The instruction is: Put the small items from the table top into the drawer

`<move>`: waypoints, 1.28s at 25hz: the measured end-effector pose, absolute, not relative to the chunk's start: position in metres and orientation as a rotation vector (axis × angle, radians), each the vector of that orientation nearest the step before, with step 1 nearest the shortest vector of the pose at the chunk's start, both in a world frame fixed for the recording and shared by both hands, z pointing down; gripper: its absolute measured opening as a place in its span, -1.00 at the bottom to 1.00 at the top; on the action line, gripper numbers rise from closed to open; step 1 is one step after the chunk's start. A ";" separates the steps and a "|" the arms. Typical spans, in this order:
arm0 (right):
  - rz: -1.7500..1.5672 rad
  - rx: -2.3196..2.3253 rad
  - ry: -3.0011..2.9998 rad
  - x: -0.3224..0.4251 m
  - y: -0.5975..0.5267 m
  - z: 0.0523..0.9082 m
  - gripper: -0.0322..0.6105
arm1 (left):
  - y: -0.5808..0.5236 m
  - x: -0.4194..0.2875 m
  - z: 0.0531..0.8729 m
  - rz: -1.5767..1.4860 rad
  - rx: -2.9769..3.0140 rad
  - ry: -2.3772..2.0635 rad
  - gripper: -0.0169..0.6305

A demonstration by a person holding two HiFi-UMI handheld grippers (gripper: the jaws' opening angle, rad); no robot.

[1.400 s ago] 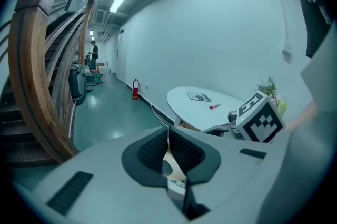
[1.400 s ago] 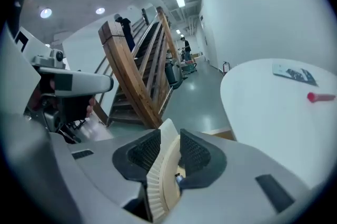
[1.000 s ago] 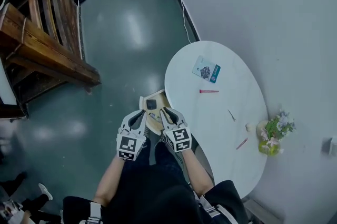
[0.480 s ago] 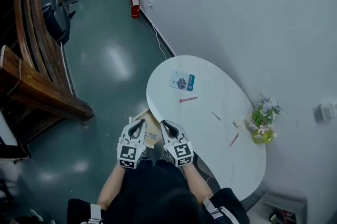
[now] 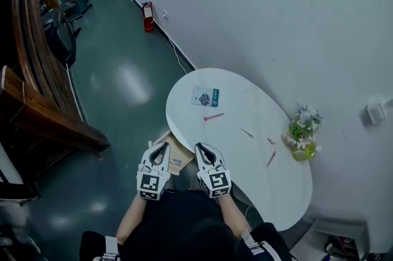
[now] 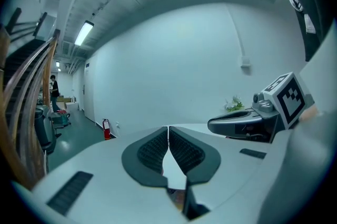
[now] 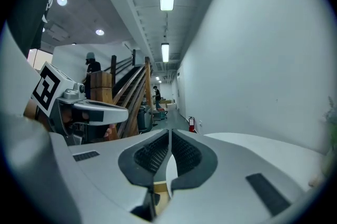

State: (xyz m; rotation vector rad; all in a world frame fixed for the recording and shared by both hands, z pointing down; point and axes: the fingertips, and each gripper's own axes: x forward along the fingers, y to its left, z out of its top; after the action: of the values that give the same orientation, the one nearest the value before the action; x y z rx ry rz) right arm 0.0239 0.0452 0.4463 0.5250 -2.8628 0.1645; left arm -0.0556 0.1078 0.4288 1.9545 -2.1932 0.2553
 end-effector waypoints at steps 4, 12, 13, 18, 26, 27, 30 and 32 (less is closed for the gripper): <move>0.152 0.567 -2.869 0.026 0.036 0.445 -0.77 | 0.106 -0.058 0.421 0.252 1.970 -2.211 -0.88; 0.166 0.582 -2.875 0.026 0.029 0.444 -0.77 | 0.099 -0.061 0.414 0.252 1.981 -2.229 -0.88; 0.165 0.582 -2.872 0.026 0.028 0.445 -0.77 | 0.098 -0.061 0.414 0.250 1.978 -2.229 -0.88; 0.169 0.574 -2.869 0.020 0.028 0.443 -0.77 | 0.098 -0.066 0.415 0.267 1.976 -2.231 -0.89; 0.174 0.588 -2.863 0.020 0.019 0.446 -0.77 | 0.090 -0.064 0.418 0.277 1.988 -2.204 -0.89; 0.175 0.592 -2.863 0.021 0.018 0.447 -0.77 | 0.089 -0.063 0.418 0.280 1.992 -2.202 -0.89; 0.176 0.602 -2.862 0.022 0.017 0.448 -0.77 | 0.087 -0.061 0.418 0.286 2.001 -2.197 -0.89; 0.178 0.607 -2.859 0.023 0.017 0.449 -0.77 | 0.086 -0.061 0.419 0.288 2.005 -2.194 -0.89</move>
State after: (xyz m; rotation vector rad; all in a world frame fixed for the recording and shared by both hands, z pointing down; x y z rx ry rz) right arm 0.0231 0.0171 0.4492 0.6071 -2.8586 0.1776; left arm -0.0609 0.0862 0.4190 2.0045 -2.1940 0.2880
